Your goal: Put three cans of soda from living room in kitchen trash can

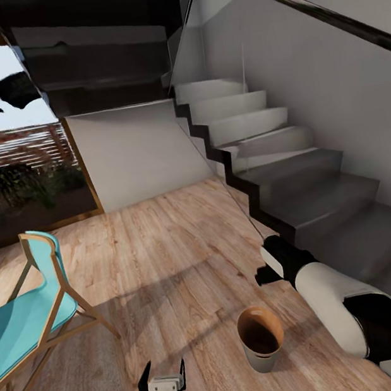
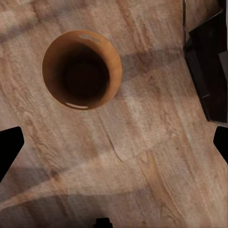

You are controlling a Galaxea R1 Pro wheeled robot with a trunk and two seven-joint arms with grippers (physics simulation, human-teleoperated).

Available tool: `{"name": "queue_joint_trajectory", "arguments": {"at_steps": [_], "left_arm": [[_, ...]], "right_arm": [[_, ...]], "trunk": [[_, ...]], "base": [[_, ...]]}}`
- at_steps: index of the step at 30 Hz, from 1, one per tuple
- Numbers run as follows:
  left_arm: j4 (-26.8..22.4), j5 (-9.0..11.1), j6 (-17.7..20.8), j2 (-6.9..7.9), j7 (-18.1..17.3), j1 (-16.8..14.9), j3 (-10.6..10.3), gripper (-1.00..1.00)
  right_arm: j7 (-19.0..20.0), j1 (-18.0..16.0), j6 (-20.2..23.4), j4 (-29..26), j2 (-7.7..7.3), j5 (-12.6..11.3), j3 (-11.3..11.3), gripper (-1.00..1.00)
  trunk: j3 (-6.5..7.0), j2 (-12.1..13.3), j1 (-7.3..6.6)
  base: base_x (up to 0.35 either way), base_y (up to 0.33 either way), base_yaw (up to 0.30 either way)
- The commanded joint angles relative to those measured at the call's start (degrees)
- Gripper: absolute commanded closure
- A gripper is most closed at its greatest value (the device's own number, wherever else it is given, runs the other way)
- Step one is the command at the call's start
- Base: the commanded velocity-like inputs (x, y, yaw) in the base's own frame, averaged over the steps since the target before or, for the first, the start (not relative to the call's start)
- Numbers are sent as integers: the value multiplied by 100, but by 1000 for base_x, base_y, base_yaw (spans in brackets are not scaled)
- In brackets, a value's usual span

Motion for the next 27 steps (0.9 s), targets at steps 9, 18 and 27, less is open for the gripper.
{"name": "queue_joint_trajectory", "arguments": {"at_steps": [9,18,27], "left_arm": [[-7,0,-2,0,-4,0,-2,-100],[-1,-1,2,0,-4,-2,0,-100],[0,0,4,0,-4,-2,-3,-100]], "right_arm": [[0,5,0,-5,-8,5,-3,-100],[-5,40,-5,-1,-8,5,8,-100],[-3,49,-8,-1,-6,5,18,-100]], "trunk": [[-240,-363,198],[-480,-724,396],[-720,-1085,594]], "base": [[0,0,0],[0,0,0],[0,0,0]]}}
